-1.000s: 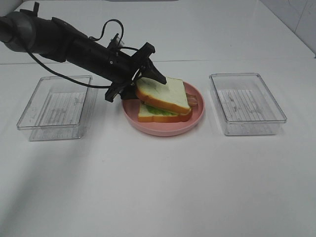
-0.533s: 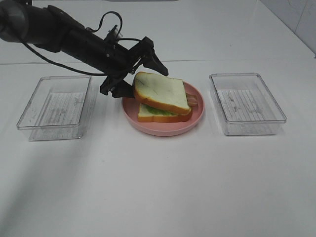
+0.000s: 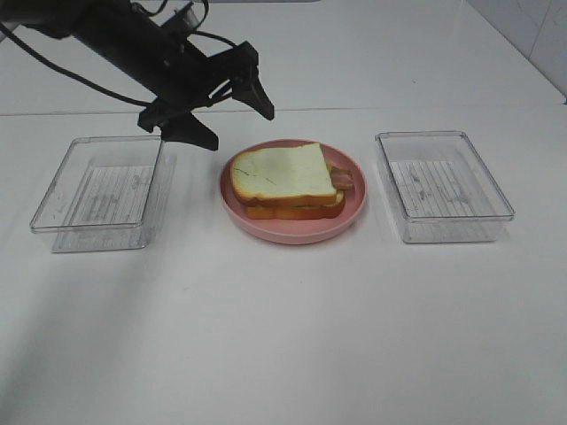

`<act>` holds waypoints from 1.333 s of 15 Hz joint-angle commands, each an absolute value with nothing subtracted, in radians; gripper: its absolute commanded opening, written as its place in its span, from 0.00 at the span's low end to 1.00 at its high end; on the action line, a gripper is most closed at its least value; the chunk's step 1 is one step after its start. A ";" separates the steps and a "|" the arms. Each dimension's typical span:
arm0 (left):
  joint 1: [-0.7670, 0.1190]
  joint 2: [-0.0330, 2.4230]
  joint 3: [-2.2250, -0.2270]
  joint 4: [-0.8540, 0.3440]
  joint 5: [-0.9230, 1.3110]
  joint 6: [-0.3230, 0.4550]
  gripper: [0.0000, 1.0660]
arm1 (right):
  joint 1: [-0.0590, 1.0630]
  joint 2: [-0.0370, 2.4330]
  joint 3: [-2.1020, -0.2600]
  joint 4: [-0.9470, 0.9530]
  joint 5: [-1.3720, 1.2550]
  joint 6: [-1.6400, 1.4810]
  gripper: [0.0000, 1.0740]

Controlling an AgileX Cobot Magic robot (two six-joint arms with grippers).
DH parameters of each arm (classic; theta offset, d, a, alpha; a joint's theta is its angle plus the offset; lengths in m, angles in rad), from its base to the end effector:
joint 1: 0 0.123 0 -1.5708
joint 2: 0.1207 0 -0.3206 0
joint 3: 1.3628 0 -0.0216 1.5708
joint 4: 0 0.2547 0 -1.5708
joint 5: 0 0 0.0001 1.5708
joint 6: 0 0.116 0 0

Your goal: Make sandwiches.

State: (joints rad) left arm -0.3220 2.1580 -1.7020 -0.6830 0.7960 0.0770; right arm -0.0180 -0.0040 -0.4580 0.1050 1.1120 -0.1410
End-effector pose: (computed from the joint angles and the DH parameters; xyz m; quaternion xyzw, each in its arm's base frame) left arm 0.4637 -0.2099 0.2057 0.0053 0.9405 -0.3027 0.1542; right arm -0.0145 0.0112 0.2502 -0.0561 0.8726 0.0140 0.4849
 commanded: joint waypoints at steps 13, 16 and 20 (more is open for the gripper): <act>0.077 1.856 -1.805 0.061 1.311 -0.056 0.94 | -0.023 -0.033 -0.456 0.105 1.106 -0.147 0.82; 0.075 1.775 -1.711 0.046 1.306 -0.043 0.94 | -0.023 -0.033 -0.456 0.105 1.106 -0.147 0.82; 0.068 1.395 -1.226 -0.030 1.094 0.018 0.94 | -0.023 -0.033 -0.456 0.105 1.106 -0.147 0.82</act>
State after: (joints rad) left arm 0.0710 1.3320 -1.1750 -0.0140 1.0930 0.0130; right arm -0.0180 -0.0040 -0.4580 0.1050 1.1120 -0.1410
